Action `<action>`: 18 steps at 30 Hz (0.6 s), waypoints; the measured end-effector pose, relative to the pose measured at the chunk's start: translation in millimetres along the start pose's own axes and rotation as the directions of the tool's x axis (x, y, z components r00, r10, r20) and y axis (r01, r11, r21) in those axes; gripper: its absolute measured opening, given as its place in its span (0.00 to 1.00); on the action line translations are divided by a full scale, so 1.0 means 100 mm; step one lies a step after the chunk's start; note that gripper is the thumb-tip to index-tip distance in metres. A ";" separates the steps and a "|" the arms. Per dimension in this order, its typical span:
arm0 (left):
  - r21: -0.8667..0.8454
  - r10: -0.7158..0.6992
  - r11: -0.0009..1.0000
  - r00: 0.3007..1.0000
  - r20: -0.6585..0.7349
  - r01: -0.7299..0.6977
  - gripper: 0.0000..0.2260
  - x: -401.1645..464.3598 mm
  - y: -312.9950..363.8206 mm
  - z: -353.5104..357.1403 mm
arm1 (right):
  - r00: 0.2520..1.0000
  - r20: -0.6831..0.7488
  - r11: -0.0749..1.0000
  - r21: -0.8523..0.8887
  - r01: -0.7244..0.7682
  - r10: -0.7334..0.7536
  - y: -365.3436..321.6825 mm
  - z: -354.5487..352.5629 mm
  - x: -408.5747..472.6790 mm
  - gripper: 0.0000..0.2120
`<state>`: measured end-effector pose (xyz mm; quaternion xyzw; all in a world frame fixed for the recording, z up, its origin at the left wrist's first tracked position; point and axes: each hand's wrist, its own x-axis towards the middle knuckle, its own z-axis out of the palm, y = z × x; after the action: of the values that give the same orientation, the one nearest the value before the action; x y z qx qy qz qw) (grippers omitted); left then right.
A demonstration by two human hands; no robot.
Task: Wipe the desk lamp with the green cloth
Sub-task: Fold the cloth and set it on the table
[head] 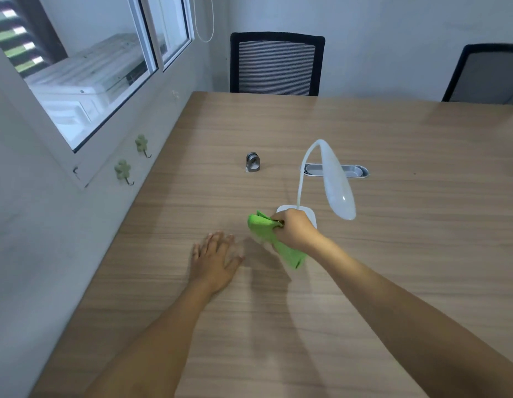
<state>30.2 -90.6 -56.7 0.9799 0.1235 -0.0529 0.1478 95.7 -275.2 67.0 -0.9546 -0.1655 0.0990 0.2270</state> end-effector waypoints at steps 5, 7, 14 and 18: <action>-0.582 0.073 0.813 0.989 0.127 0.014 0.36 0.07 0.17 -0.51 | 0.991 0.121 0.998 0.039 0.053 -0.058 0.17 -0.04 -0.10 0.09; -0.543 0.199 0.836 0.965 0.170 -0.076 0.39 0.10 0.22 -0.71 | 0.988 0.133 0.996 0.038 0.077 -0.081 0.18 -0.04 -0.15 0.10; -0.300 0.351 0.915 0.902 0.254 -0.271 0.20 0.09 0.45 -1.00 | 0.973 0.159 0.986 0.042 0.163 -0.168 0.13 -0.01 -0.22 0.12; -0.250 0.309 0.935 0.923 0.229 -0.251 0.12 0.07 0.40 -1.12 | 0.968 0.172 0.983 0.051 0.177 -0.183 0.11 0.00 -0.20 0.15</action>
<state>55.0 -92.2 59.5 0.9495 -0.0345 -0.1478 0.2746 80.4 -291.7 64.1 -0.9190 -0.2691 0.1646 0.2364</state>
